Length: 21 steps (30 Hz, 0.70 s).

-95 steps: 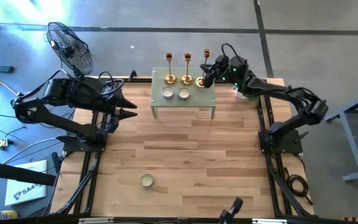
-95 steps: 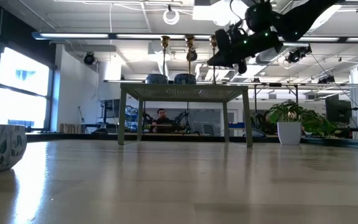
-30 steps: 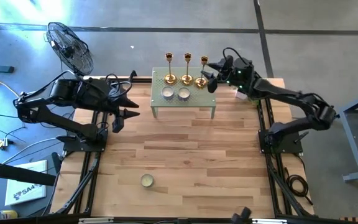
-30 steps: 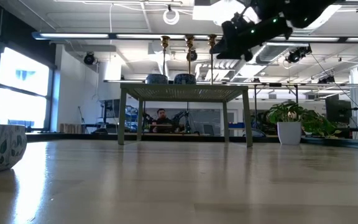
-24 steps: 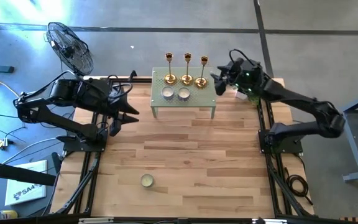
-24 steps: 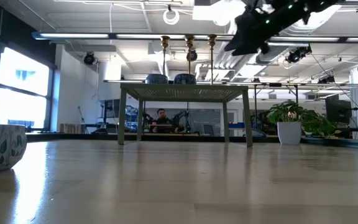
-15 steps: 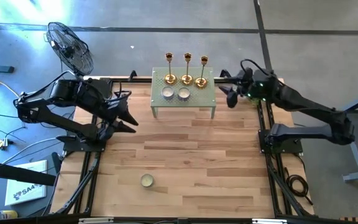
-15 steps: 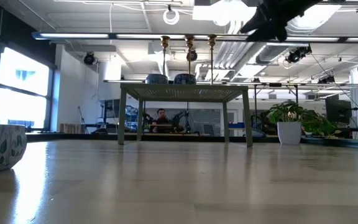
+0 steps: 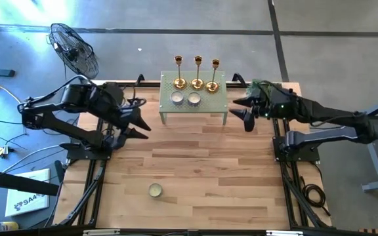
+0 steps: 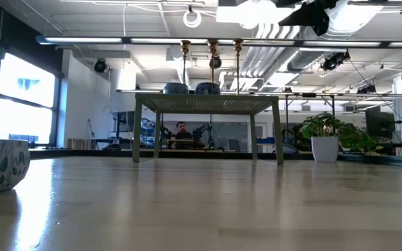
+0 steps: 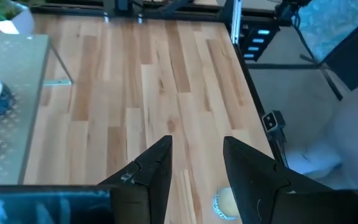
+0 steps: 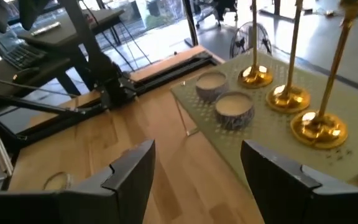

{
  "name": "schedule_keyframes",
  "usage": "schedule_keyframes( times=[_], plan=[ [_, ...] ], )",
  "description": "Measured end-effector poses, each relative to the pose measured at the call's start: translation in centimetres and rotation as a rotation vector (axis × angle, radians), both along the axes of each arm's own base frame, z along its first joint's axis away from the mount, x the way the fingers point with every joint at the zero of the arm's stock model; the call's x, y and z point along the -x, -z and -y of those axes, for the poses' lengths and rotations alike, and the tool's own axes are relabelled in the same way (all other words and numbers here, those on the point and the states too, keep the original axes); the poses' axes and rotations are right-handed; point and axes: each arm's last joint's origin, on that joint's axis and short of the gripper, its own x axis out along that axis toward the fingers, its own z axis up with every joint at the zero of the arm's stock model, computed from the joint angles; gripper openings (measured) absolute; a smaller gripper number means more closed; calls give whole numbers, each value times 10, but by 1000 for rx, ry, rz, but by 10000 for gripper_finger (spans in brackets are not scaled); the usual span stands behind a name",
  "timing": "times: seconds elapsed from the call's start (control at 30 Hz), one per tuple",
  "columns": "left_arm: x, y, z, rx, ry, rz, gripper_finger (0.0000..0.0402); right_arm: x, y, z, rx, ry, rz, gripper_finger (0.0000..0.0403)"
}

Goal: Pick & Place candle stick holders
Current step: Put the blue scented candle on the shelf

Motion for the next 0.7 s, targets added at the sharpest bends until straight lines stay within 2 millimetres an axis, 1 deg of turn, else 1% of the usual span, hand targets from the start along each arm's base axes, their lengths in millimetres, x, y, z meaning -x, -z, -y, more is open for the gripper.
schedule_keyframes(
  times=[0.13,0.23,0.37,0.5,0.6,0.67,0.7],
  plan=[
    [-8,4,1,-35,41,-12,154,-3,3,-13,-24,5,-22,232],
    [-13,6,1,-64,57,-21,180,-4,5,-22,-29,10,-36,233],
    [-13,7,0,-80,54,-21,239,-4,6,-32,-25,11,-37,233],
    [-12,7,0,-64,38,-37,317,-4,6,-39,-25,23,-30,232],
    [-10,11,0,-41,24,-87,375,-3,6,-43,-30,33,-24,234],
    [-7,14,1,-18,34,-138,393,-3,6,-46,-38,39,-18,233],
    [-5,15,1,-5,47,-159,392,-4,6,-47,-43,43,-17,232]
  ],
)
